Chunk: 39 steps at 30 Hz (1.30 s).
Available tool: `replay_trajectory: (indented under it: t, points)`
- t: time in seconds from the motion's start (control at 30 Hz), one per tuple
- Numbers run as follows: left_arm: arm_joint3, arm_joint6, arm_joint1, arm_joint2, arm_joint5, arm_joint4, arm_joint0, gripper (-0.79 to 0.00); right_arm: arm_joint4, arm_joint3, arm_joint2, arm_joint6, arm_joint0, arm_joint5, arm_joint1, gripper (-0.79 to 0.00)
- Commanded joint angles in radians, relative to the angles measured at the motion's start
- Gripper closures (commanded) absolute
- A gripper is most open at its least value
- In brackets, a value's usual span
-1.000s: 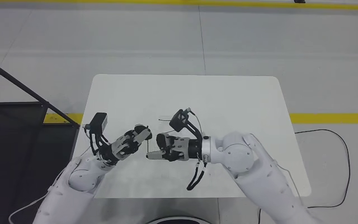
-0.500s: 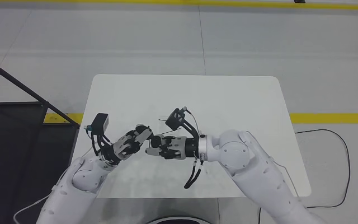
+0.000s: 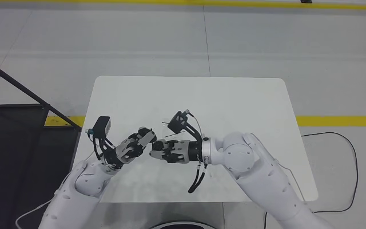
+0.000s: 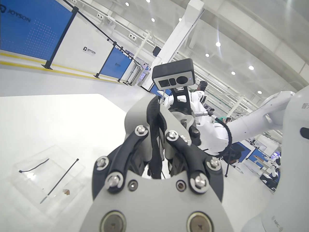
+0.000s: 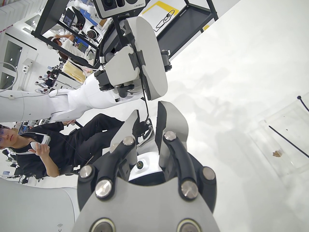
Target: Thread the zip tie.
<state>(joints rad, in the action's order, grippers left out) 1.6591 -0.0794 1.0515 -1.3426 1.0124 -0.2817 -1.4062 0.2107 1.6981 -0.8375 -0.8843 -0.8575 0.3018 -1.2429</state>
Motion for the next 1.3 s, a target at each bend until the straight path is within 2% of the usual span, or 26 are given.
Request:
replay_trajectory:
  t: [0.0,0.33,1.0,1.07,1.27]
  points:
    - [0.001,0.004,0.001,0.000,0.000,-0.003,-0.001,0.000,-0.001,-0.001,0.001,-0.002,0.001,0.002,-0.001,-0.157]
    - [0.004,0.018,0.006,-0.001,0.000,-0.016,-0.005,0.000,-0.006,-0.005,0.003,-0.008,0.004,0.004,-0.003,0.000]
    - [0.010,0.018,0.009,-0.003,0.000,-0.012,-0.010,0.000,0.000,-0.004,0.003,-0.015,0.002,0.006,-0.004,0.000]
    - [0.010,0.018,0.010,-0.003,0.000,-0.012,-0.010,-0.040,0.001,-0.004,0.003,-0.015,0.002,0.006,-0.004,0.000]
    - [0.007,0.015,0.010,-0.003,0.000,-0.010,-0.009,-0.055,0.001,-0.003,0.002,-0.015,0.001,0.007,-0.005,0.000]
